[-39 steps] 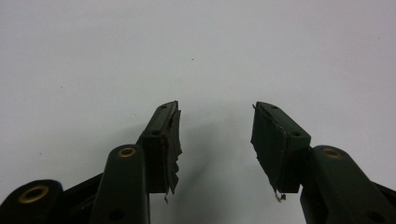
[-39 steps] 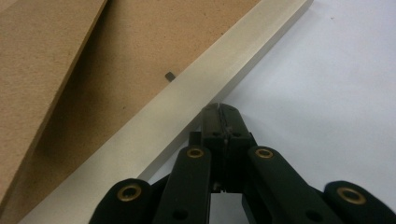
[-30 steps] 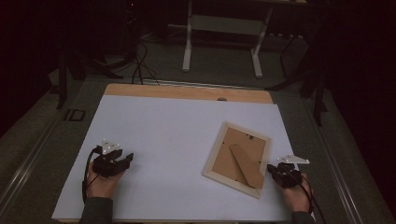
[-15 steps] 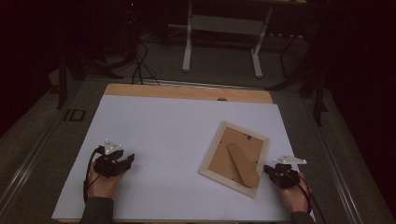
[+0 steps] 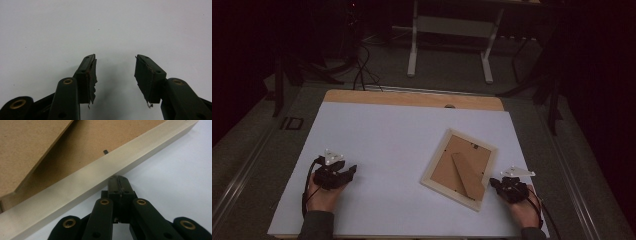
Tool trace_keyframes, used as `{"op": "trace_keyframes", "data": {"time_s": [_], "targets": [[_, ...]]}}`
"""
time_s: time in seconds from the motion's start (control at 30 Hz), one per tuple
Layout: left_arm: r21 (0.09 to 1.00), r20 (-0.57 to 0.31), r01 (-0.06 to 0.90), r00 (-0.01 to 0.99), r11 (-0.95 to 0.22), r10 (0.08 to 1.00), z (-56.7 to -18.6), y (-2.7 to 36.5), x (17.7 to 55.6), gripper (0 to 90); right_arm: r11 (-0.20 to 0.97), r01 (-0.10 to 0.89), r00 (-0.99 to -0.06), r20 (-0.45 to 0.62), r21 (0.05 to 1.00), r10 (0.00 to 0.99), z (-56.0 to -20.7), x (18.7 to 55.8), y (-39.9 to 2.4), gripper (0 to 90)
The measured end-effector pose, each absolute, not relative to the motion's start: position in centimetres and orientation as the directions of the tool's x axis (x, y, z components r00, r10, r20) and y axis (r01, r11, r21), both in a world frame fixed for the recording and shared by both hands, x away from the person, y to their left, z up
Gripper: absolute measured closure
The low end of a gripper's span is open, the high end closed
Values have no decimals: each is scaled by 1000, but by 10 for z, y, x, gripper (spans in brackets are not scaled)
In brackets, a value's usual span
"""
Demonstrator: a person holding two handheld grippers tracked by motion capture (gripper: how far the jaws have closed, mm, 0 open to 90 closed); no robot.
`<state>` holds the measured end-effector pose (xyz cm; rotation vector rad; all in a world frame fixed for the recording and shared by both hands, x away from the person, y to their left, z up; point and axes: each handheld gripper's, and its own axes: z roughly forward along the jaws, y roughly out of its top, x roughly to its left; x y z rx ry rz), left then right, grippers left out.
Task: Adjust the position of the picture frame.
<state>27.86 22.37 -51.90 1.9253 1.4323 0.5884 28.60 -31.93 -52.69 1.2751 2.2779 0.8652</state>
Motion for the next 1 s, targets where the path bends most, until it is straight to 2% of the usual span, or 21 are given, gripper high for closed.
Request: {"op": "trace_keyframes", "data": {"time_s": [1.0], "targets": [[726,-29,656,328,-205,944,-520,222,279,522,459,576,-629,8,676,777,-528,284,-291,900]]}}
